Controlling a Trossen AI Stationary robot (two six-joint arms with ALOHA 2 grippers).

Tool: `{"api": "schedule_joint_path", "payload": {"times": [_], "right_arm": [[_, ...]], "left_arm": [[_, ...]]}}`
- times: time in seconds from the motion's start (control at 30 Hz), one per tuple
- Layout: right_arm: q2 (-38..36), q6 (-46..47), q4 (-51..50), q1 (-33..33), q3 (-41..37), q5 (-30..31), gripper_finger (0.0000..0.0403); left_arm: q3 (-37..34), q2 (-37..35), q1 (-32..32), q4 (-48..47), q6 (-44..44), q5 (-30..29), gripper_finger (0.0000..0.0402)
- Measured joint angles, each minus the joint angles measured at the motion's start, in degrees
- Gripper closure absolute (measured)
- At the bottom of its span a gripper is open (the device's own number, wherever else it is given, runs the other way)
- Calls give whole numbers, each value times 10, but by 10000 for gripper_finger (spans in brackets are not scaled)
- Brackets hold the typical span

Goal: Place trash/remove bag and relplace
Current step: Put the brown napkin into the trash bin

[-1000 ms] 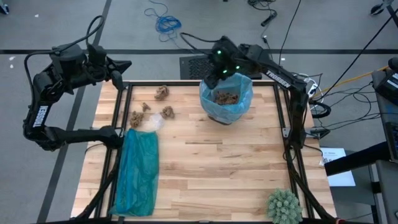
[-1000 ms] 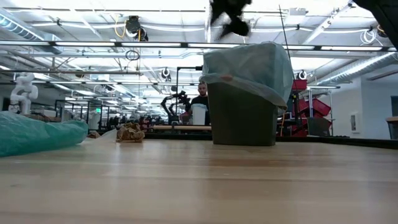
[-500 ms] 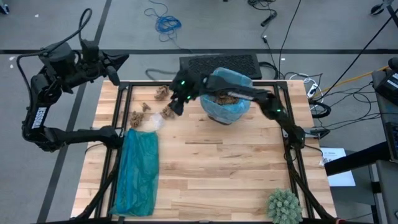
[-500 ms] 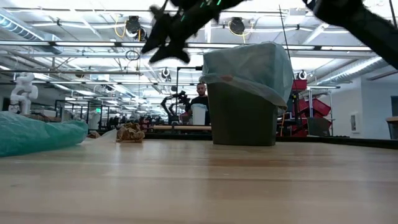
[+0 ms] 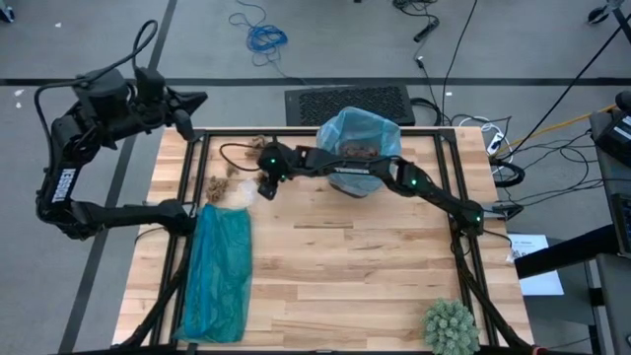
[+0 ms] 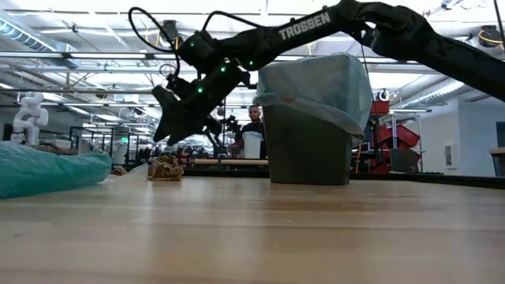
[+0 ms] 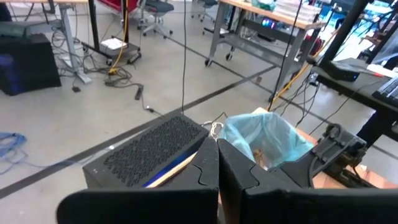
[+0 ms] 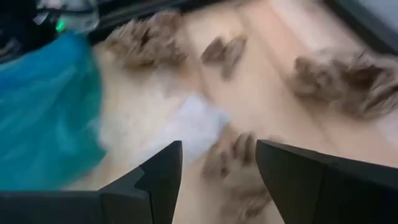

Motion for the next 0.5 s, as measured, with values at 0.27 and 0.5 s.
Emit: {"api": "schedule_joint_path", "payload": {"times": [0.27, 0.5], "right_arm": [[38, 30, 29, -7, -1, 16, 206], [61, 105, -23, -16, 2, -27, 239]], "left_arm": [[0, 0, 0, -21, 0, 0, 401], [0, 0, 0, -20, 0, 0, 402]]}}
